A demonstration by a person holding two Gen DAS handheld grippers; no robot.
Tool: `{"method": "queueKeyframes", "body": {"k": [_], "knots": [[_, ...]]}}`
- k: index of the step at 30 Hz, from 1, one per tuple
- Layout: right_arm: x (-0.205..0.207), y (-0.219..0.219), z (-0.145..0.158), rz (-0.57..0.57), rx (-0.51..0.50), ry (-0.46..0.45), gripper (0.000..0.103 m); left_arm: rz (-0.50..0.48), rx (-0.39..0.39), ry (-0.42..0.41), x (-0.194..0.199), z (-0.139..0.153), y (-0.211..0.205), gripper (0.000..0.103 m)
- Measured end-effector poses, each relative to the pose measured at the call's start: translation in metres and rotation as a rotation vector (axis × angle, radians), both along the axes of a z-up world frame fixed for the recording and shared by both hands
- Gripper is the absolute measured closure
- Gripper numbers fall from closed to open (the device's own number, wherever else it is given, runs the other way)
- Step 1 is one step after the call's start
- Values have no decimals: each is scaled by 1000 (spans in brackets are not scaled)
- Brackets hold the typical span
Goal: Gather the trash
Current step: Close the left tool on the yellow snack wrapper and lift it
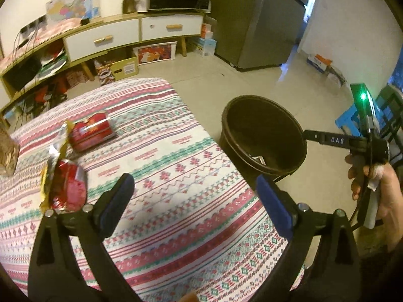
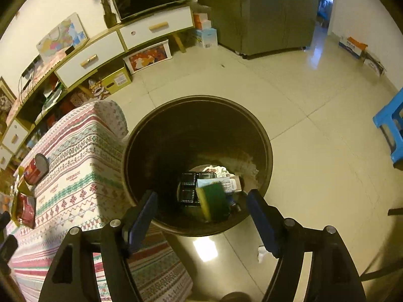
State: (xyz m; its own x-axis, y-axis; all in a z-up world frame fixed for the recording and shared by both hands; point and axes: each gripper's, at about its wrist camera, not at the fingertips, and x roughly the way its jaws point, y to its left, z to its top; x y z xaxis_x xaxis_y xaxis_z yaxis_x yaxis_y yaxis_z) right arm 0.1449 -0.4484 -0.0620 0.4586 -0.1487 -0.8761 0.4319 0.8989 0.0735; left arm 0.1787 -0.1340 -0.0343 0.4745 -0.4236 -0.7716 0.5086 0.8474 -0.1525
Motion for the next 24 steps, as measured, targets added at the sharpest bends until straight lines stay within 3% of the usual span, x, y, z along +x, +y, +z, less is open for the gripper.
{"method": "queueKeyframes", "body": {"k": [9, 20, 24], "knots": [[8, 43, 14, 56, -17, 9, 27, 139, -80, 55, 14, 9, 64, 6], [23, 120, 19, 192, 15, 17, 23, 376, -58, 121, 38, -5, 149, 6], [33, 148, 18, 252, 1, 23, 23, 413, -62, 157, 49, -14, 168, 6]]}}
